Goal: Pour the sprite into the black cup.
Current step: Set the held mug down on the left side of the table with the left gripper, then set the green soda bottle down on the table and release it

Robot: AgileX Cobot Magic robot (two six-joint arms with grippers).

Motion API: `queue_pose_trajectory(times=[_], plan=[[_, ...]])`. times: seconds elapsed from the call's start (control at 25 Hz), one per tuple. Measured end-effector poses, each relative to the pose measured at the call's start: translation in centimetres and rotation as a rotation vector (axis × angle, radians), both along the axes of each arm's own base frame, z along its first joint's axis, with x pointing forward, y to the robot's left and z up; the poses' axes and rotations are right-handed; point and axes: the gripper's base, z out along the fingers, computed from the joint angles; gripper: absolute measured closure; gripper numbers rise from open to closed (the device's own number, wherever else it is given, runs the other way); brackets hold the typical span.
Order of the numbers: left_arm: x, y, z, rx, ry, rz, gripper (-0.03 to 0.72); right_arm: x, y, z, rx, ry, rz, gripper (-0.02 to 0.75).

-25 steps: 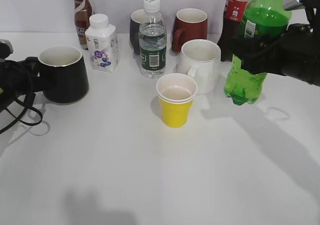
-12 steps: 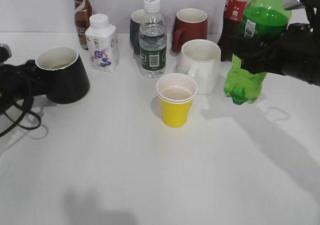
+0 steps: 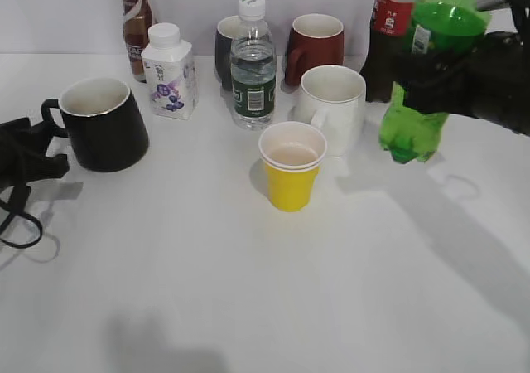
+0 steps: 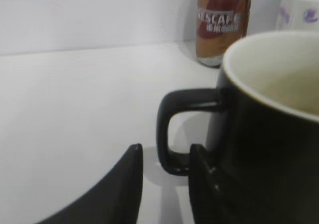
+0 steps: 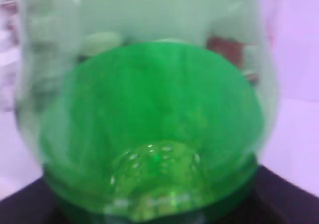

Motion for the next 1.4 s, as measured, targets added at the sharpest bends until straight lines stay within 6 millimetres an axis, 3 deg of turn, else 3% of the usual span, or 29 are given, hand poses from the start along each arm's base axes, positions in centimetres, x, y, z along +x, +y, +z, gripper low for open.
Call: queue_pose_trajectory(times=[0.24,0.44,0.64,0.84,1.0,1.2,1.28,1.4], plan=[[-2.3,0.4,1.7,-0.005,-0.03,0.0,0.433,1.2,-1.3,-0.4,-0.032,-0.07,-0.151,0.308],[-4.0,0.6,3.0,-0.009,-0.05,0.0,0.432,2.5,-2.4,-3.0,-0.025,-0.074,-0.242,0.308],[-4.6,0.7,4.0,-0.011,-0.047,-0.003,0.432,2.6,-2.9,-6.1,-0.011,-0.055,-0.284,0.308],[-4.8,0.7,4.6,-0.013,-0.064,-0.005,0.432,2.3,-2.7,-6.8,-0.022,-0.077,-0.253,0.288],[-5.0,0.7,5.3,-0.015,-0.088,-0.009,0.432,2.3,-2.7,-6.6,-0.023,-0.104,-0.248,0.107],[-5.5,0.7,6.6,-0.016,-0.119,-0.021,0.432,2.3,-2.7,-6.1,-0.047,-0.134,-0.242,0.076],[-6.0,0.7,7.3,-0.013,-0.108,-0.026,0.432,2.3,-2.7,-4.7,-0.04,-0.168,-0.241,0.077],[-7.1,0.9,9.4,-0.013,-0.097,-0.028,0.432,2.7,-2.5,-0.1,-0.015,-0.215,-0.238,0.077]])
